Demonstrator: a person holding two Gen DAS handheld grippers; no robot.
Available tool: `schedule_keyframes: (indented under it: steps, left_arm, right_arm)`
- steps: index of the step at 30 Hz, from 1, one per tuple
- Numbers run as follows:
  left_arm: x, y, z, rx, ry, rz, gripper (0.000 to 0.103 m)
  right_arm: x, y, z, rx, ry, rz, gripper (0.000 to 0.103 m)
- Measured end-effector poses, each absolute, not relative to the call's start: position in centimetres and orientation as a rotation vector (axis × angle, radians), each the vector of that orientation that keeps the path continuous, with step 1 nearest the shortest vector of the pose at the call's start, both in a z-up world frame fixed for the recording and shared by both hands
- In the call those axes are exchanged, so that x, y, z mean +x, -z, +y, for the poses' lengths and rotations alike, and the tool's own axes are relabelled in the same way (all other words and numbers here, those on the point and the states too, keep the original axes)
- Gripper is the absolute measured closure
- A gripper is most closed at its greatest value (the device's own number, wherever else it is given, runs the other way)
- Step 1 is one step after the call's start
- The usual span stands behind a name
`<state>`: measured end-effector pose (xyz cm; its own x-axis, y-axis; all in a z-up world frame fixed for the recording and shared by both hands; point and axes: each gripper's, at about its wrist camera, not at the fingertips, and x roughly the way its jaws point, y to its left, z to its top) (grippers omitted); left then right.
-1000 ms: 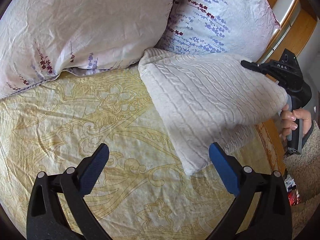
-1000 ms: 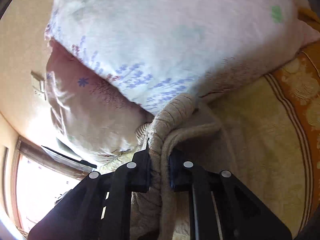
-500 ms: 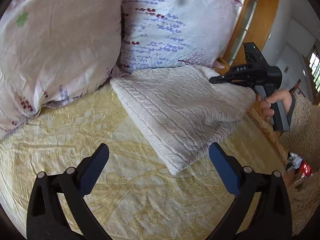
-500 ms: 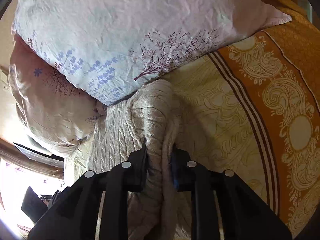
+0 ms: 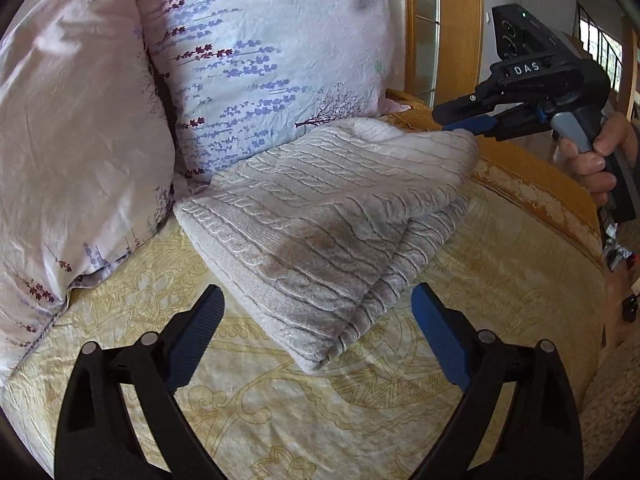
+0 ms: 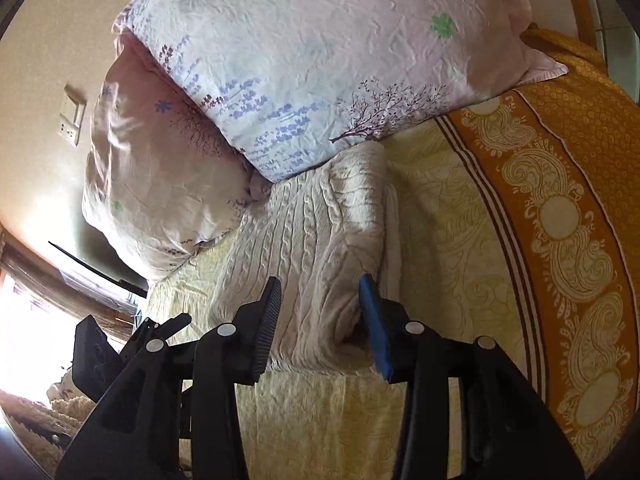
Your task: Fold small clothes
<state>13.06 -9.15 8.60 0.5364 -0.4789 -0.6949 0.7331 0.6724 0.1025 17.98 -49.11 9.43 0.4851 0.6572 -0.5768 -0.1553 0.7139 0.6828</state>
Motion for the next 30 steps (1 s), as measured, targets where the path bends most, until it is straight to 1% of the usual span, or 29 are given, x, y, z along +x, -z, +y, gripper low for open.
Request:
schedule_keyframes:
  steps: [3,10,11,12,13,15,17,21,22,23,24,27,30]
  left_arm:
    - [12.7,-7.7,-9.5,0.465,0.742,0.684,0.021]
    - [12.9,-6.7,-9.5,0.485,0.689,0.7,0.022]
    - [12.9,-6.6,-9.6,0.493,0.681,0.702,0.026]
    - [12.8,-6.5,-9.6,0.5,0.672,0.703,0.034]
    - [12.8,-6.4,-9.6,0.509,0.66,0.703,0.038]
    - [13.0,-5.9,-9.4,0.529,0.628,0.711,0.054]
    - [13.2,-5.7,-8.9,0.527,0.611,0.719,0.059]
    - [12.6,-5.2,-8.8,0.599,0.582,0.679,0.059]
    - [12.4,-5.2,-8.9,0.615,0.579,0.668,0.059]
    - [12.3,-5.2,-9.0,0.625,0.578,0.661,0.061]
    - [12.3,-5.3,-9.1,0.631,0.583,0.661,0.066]
    - [12.9,-6.0,-8.7,0.583,0.604,0.693,0.073]
    - [14.0,-6.9,-7.9,0.471,0.629,0.771,0.08]
  right_arm:
    - [17.4,-9.0,-49.2,0.612,-0.509,0.943,0.06]
    - [16.7,-8.7,-49.4,0.6,-0.467,0.95,0.06]
    - [16.7,-8.8,-49.2,0.588,-0.473,0.953,0.06]
    - [16.6,-8.9,-48.9,0.569,-0.475,0.955,0.06]
    - [16.6,-9.0,-48.6,0.549,-0.475,0.956,0.06]
    - [16.6,-9.0,-48.1,0.531,-0.478,0.955,0.06]
    - [16.7,-9.0,-47.9,0.525,-0.478,0.955,0.061]
    - [16.8,-8.8,-47.4,0.502,-0.464,0.963,0.061]
    - [16.8,-8.8,-47.3,0.499,-0.462,0.964,0.063]
    - [16.8,-8.7,-47.2,0.489,-0.459,0.966,0.071]
    - [16.8,-8.7,-46.9,0.469,-0.45,0.968,0.086]
    - [16.8,-9.1,-46.7,0.436,-0.424,0.945,0.09]
    - [16.9,-9.6,-47.7,0.477,-0.399,0.914,0.091]
